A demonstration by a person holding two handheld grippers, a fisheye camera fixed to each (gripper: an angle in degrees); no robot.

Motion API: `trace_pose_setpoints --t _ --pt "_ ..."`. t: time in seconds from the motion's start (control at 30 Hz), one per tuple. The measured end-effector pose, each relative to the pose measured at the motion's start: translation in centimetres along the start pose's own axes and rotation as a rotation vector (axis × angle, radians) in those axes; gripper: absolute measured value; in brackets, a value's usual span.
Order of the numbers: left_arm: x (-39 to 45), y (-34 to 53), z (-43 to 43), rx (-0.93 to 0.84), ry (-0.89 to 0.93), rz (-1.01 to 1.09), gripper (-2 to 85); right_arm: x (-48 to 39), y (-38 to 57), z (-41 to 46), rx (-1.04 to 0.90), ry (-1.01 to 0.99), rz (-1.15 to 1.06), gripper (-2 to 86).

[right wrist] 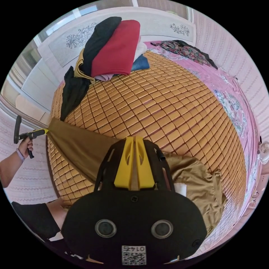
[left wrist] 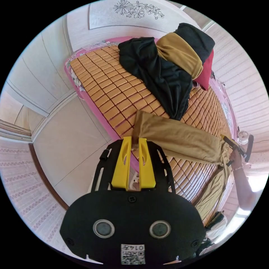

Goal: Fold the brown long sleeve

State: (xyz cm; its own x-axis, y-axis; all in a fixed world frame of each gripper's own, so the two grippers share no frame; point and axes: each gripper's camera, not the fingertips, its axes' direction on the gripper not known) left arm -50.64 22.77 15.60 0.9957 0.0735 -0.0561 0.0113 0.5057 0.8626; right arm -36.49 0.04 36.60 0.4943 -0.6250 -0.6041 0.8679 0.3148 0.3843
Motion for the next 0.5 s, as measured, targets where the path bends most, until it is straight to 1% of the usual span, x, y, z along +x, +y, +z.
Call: trace_pose_setpoints --t 0.07,0.1,0.17,0.2,0.23,0.33,0.4,0.43,0.47,0.5 --pt "0.7 0.6 -1.7 0.049 -0.006 0.017 4.0 3.1 2.2 -2.3 0.036 0.033 0.071 4.5" --pt "1.2 0.7 -2.2 0.06 -0.013 0.037 4.0 5.5 3.8 -3.8 0.041 0.08 0.119 6.1" --pt "4.8 0.6 -3.7 0.092 -0.013 0.166 4.2 9.4 6.2 -5.7 0.039 0.18 0.185 6.7" --pt "5.9 0.5 -3.8 0.091 0.001 0.205 4.3 11.7 7.4 -6.5 0.03 0.226 0.207 7.1" --pt "8.5 0.3 -3.7 0.077 0.036 0.293 4.8 13.7 7.9 -6.8 0.001 0.245 0.221 7.5" --pt "15.6 -0.1 -2.1 0.05 0.126 0.478 5.4 16.7 7.6 -5.6 -0.042 0.208 0.261 8.2" --pt "19.7 -0.1 -0.5 0.042 0.131 0.581 5.9 17.2 7.1 -4.1 -0.069 0.198 0.256 7.3" --pt "22.0 -0.2 0.9 0.028 0.108 0.632 6.1 17.4 6.9 -2.9 -0.121 0.202 0.247 4.3" --pt "24.0 -0.2 2.4 0.005 0.081 0.676 6.6 17.3 6.9 -2.7 -0.129 0.213 0.243 2.8" --pt "24.8 -0.3 3.1 -0.017 0.069 0.689 6.8 16.9 7.0 -3.2 -0.089 0.246 0.214 1.1"
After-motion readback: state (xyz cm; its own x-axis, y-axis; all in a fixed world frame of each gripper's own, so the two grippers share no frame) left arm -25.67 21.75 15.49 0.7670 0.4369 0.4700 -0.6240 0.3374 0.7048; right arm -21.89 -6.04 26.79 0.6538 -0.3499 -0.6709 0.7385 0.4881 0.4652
